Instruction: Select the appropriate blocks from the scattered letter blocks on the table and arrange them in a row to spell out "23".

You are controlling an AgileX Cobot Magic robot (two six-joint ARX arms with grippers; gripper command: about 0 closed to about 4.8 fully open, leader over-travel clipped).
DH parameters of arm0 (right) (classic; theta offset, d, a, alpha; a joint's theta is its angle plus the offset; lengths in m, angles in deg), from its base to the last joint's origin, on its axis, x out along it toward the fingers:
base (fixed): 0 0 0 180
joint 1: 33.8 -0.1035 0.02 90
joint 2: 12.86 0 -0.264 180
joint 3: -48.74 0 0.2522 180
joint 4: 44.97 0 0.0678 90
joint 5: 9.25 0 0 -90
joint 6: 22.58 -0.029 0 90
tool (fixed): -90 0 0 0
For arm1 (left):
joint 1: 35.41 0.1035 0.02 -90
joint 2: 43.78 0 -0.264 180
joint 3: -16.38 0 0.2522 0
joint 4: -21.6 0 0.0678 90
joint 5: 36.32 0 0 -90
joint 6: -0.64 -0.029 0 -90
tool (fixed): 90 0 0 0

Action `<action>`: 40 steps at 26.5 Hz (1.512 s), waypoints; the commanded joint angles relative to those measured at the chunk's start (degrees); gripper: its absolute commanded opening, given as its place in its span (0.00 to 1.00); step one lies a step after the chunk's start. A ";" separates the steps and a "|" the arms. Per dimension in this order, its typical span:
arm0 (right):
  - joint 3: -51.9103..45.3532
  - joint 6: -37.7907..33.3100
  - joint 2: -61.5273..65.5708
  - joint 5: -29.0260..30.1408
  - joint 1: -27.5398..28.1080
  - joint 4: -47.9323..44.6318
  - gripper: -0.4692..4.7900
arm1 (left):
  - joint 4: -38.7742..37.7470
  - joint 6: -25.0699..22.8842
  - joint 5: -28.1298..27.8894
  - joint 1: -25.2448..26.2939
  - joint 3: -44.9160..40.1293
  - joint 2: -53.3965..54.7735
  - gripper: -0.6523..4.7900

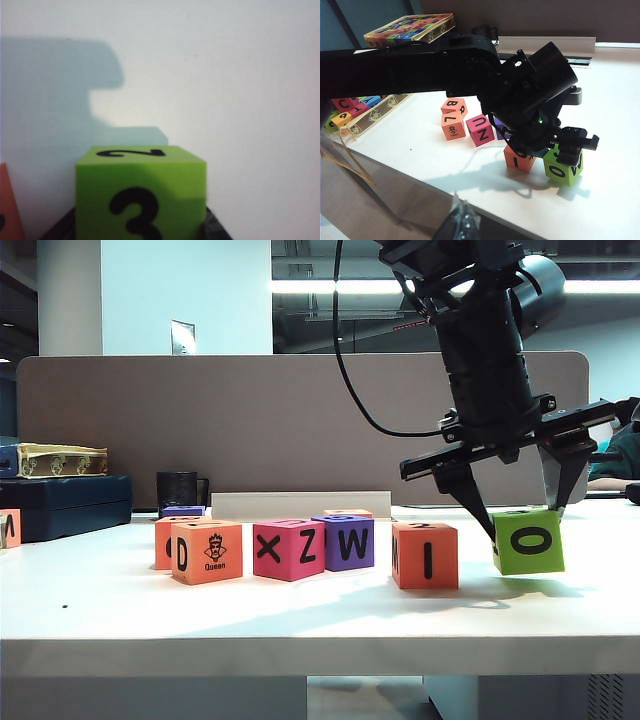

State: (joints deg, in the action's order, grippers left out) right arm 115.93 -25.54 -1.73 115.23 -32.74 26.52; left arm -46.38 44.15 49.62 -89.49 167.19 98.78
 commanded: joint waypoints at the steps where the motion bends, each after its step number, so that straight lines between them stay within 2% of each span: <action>1: 0.17 0.20 0.15 -0.02 0.00 -0.92 0.09 | -0.04 -0.22 -0.22 0.09 0.13 -0.11 0.64; 3: 0.17 0.20 0.15 -0.02 0.00 -0.94 0.09 | 0.02 -0.57 -0.22 0.09 0.13 -0.11 0.71; 12: 0.17 0.20 0.15 -0.02 0.00 -0.92 0.09 | 0.35 -1.88 -0.24 0.09 0.09 -0.13 0.71; 17: 0.17 0.20 0.15 -0.02 0.00 -0.96 0.09 | -0.42 -4.44 -0.20 0.85 0.11 -0.92 0.71; 26: 0.17 0.22 0.15 -0.04 0.00 -0.98 0.09 | -0.46 -11.76 0.44 2.95 0.11 -4.79 0.71; 28: 0.17 0.20 0.15 -0.04 0.00 -1.01 0.09 | 0.07 -15.08 0.79 2.99 0.11 -5.53 0.71; 31: 0.17 0.20 0.15 -0.04 0.00 -1.01 0.09 | 0.31 -27.71 3.76 2.47 0.11 -6.21 0.65; 34: 0.17 0.20 0.15 -0.04 -0.02 -1.01 0.09 | -0.33 -33.75 4.76 1.77 0.04 -6.19 0.51; 38: 0.17 0.20 0.15 -0.04 0.00 -1.03 0.09 | -0.46 -41.86 5.84 1.11 0.04 -6.21 0.22; 40: 0.17 0.20 0.15 -0.02 0.00 -0.98 0.09 | -0.33 -44.89 6.62 0.87 0.04 -6.21 0.21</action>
State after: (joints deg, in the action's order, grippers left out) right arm 115.91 -25.54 -1.73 115.23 -32.74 26.52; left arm -47.23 3.93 55.26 -88.36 167.08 93.05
